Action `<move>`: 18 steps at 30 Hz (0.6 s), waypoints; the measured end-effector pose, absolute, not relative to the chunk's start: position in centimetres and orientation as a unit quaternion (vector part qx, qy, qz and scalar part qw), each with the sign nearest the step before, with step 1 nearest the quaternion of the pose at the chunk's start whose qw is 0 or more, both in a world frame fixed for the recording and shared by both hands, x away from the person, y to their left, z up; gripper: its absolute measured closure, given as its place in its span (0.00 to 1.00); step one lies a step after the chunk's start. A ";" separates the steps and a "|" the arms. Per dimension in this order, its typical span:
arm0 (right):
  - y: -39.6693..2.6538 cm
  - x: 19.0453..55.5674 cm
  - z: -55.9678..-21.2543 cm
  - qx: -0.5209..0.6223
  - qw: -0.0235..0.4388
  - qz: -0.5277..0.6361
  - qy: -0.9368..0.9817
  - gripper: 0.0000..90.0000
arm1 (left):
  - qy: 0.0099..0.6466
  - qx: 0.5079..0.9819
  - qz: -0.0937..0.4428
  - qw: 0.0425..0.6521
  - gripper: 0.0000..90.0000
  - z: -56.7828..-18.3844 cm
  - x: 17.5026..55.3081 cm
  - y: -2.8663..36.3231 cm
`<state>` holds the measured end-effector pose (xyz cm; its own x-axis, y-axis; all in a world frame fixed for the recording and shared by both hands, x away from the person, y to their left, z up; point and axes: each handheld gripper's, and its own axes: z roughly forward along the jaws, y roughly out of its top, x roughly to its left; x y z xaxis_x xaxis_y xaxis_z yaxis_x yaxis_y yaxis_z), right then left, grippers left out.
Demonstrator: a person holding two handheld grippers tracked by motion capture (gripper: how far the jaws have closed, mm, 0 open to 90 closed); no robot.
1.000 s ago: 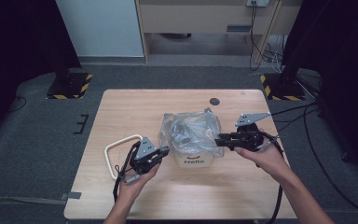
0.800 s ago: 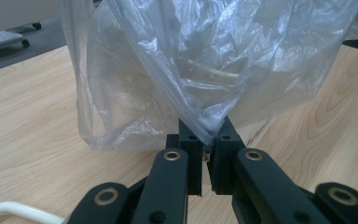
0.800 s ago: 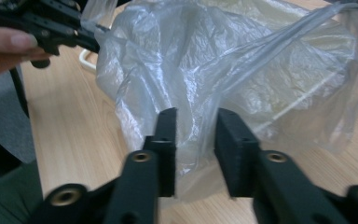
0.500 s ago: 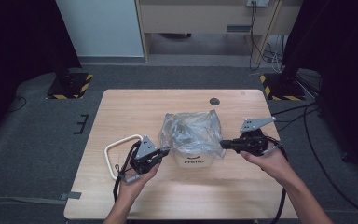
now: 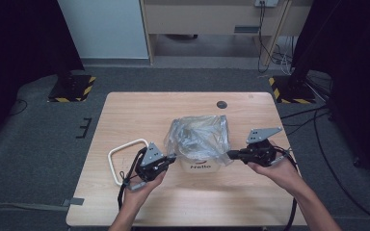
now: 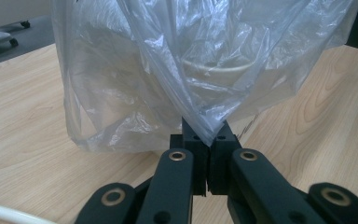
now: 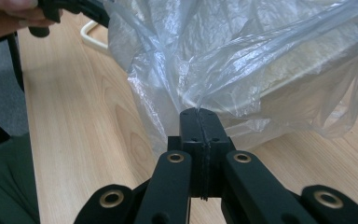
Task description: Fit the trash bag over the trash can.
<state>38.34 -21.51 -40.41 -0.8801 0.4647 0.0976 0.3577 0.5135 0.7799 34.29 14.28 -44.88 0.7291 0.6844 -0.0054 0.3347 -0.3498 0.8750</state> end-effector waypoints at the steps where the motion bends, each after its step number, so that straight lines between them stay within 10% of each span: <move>1: -21.6 38.2 -40.5 0.234 0.058 0.435 0.867 1.00 | 0.318 0.801 0.184 0.472 0.99 -45.0 34.3 14.3; 18: -20.8 38.2 -43.5 0.229 0.052 0.410 0.881 1.00 | 0.335 0.809 0.190 0.443 0.99 -46.8 35.7 14.6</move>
<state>38.17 -20.81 -43.53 -0.8899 0.4459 0.0961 0.3606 0.5586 0.7470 35.67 14.65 -46.82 0.7037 0.7104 0.0099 0.3741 -0.3824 0.8448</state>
